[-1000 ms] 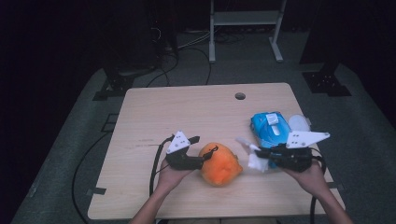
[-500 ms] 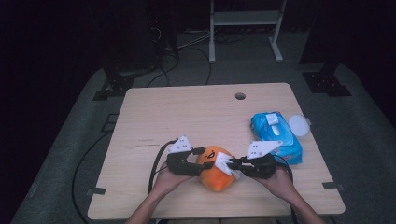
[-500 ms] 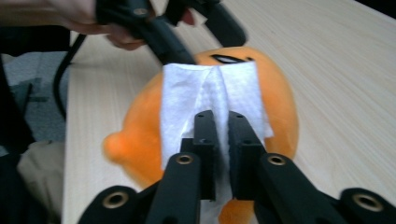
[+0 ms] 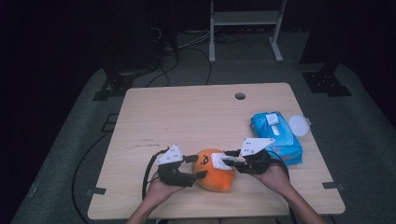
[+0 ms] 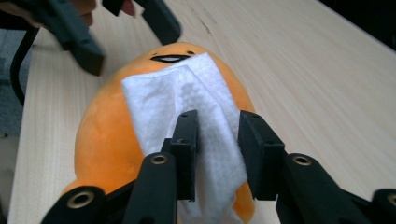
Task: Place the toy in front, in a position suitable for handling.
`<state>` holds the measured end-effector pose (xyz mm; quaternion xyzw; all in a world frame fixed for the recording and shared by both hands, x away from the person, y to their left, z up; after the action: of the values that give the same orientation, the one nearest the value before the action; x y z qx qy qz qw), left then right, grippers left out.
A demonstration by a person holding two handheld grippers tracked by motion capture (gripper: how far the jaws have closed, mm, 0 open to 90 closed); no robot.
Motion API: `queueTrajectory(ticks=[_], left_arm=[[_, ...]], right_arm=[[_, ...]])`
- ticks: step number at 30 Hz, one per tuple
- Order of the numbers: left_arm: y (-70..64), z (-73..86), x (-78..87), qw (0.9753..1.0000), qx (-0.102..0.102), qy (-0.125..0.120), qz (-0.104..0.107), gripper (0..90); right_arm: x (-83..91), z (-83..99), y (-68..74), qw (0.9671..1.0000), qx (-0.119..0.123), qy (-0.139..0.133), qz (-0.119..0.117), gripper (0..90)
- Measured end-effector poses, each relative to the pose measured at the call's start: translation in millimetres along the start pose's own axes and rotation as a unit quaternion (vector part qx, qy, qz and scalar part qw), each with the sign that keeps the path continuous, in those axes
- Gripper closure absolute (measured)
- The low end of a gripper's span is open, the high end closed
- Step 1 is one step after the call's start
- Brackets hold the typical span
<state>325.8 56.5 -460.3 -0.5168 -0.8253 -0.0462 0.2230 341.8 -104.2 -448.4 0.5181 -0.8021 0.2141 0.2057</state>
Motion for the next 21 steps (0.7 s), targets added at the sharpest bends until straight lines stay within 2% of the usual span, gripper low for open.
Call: queueTrajectory(ticks=[2,3,4,5,6,7,8,9,11,13,14,15,18,19,20,21], left_arm=[[0.2,0.2,-5.0,0.9999,0.003,-0.002,-0.012,32.6],[0.1,0.7,-8.4,0.9997,0.011,0.001,-0.022,33.2],[0.1,0.7,-8.4,0.9997,0.011,0.001,-0.022,33.4],[-0.4,0.3,-9.6,0.9996,0.014,0.0,-0.025,33.4],[-1.2,-0.7,-11.2,0.9994,0.016,0.002,-0.031,33.4],[-1.2,-0.7,-11.2,0.9994,0.016,0.002,-0.031,33.4],[-2.5,-1.6,-12.5,0.9992,0.016,0.003,-0.038,33.3],[-2.5,-1.6,-12.5,0.9992,0.016,0.003,-0.038,33.3],[-5.5,-2.6,-15.3,0.999,0.012,0.007,-0.043,33.0],[-5.9,-2.6,-15.7,0.999,0.007,0.012,-0.043,32.1],[-5.7,-2.4,-15.7,0.999,0.005,0.014,-0.043,29.5],[-5.1,-2.5,-15.0,0.9992,0.005,0.013,-0.038,29.5],[-1.3,-8.3,-10.2,0.9999,0.012,-0.005,-0.007,17.5],[3.5,-18.1,-8.8,0.9994,0.013,-0.03,0.007,12.4],[3.5,-18.1,-8.8,0.9994,0.013,-0.03,0.007,11.2],[8.1,-27.6,-9.8,0.9985,0.017,-0.052,0.013,11.0]], right_arm=[[0.9,-1.9,3.9,0.9996,0.028,0.001,0.004,63.1],[2.2,-4.2,10.7,0.9983,0.058,0.002,0.0,60.3],[2.2,-4.2,10.7,0.9983,0.058,0.002,0.0,60.3],[2.8,-5.2,13.0,0.9976,0.07,0.003,-0.003,59.4],[4.1,-6.9,16.9,0.9969,0.077,0.004,-0.014,56.4],[4.1,-6.9,16.9,0.9969,0.077,0.004,-0.014,56.4],[5.2,-9.3,20.9,0.9968,0.072,-0.001,-0.033,53.9],[5.2,-9.3,20.9,0.9968,0.072,-0.001,-0.033,53.9],[0.7,-11.0,26.9,0.9959,0.074,0.001,-0.052,53.7],[-2.9,-10.6,28.2,0.9956,0.077,0.006,-0.052,55.2],[-9.1,-8.1,28.7,0.9959,0.069,0.016,-0.057,60.7],[-9.1,-8.1,28.7,0.9959,0.069,0.016,-0.057,60.7],[-9.3,-5.3,24.4,0.9966,0.024,0.006,-0.078,71.4],[-8.9,-2.2,23.5,0.9957,0.004,0.001,-0.092,74.7],[-8.9,-2.2,23.5,0.9957,0.004,0.001,-0.092,74.7],[-9.5,-1.5,24.3,0.9951,-0.001,-0.004,-0.098,76.1]])
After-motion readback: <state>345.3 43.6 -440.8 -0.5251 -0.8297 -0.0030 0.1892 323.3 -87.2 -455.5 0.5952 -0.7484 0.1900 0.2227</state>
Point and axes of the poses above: each handheld gripper's, and its own axes: x roughly backward along the jaws, z roughly out of its underside, y roughly to its left, the point moved 8 cm from there along -x, roughly forward along the jaws
